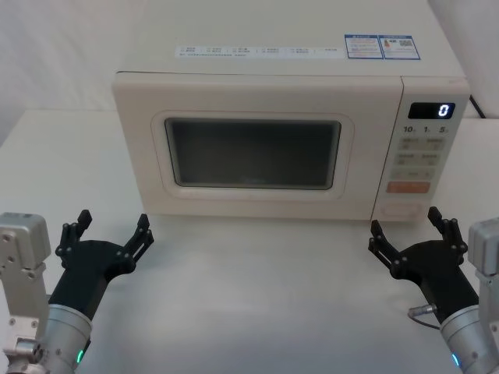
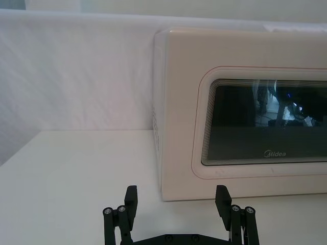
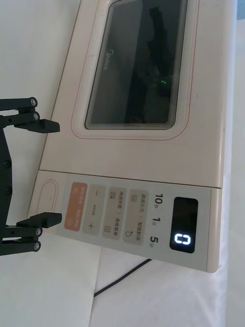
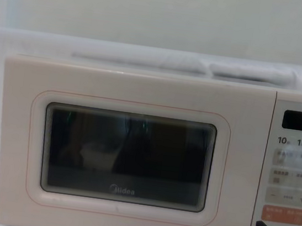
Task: Press the button to open the microwave door with one hand; close the microwave door with the other hand.
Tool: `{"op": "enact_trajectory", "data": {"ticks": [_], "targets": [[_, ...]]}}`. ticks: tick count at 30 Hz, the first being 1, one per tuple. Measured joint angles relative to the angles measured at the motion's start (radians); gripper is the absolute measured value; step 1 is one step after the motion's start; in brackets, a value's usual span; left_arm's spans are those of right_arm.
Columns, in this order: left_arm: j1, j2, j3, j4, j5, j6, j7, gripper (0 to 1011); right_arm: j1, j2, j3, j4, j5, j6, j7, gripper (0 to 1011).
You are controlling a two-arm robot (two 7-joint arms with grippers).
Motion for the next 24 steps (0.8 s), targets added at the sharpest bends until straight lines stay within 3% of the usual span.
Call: {"op": "enact_trajectory", "data": {"ticks": [24], "targets": [[0.000,0.000,0.000,0.000,0.000,0.000,0.000,1000,0.000,0.000,0.000,0.000,0.000,0.000,0.000,1002]]}}
